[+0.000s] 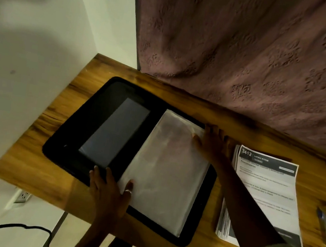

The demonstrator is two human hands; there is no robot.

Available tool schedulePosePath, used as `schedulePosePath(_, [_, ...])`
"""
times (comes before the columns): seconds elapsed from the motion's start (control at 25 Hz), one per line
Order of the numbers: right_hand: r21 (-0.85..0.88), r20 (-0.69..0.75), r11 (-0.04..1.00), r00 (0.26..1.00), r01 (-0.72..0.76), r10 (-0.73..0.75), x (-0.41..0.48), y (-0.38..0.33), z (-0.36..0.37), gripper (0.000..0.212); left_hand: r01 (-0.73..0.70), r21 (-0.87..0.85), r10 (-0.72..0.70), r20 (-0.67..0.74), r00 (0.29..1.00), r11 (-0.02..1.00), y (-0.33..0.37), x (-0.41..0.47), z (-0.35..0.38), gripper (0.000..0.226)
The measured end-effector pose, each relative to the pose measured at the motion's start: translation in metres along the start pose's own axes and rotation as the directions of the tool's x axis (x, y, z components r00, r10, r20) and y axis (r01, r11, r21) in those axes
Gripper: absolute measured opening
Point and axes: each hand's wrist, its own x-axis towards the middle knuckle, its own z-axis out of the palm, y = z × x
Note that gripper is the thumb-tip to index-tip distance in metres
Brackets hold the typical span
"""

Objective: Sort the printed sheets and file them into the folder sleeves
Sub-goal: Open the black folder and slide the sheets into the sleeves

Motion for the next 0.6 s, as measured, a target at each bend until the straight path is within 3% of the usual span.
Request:
schedulePosePath(0.28, [0.042, -0.036, 0.968, 0.967, -0.249, 0.251, -0.095, 0.002, 0.027, 0.069, -0.288, 0.294, 0.287, 0.045, 0.957, 0.911, -0.02, 0.116, -0.026, 0.098])
schedulePosePath(0.6, [-0.006, 0.083, 0.931, 0.927, -0.366, 0.365, -0.183, -0.013, 0.025, 0.072, -0.552, 0.289, 0.492, 0.256, 0.832, 0.782, 0.005, 0.175, -0.047, 0.103])
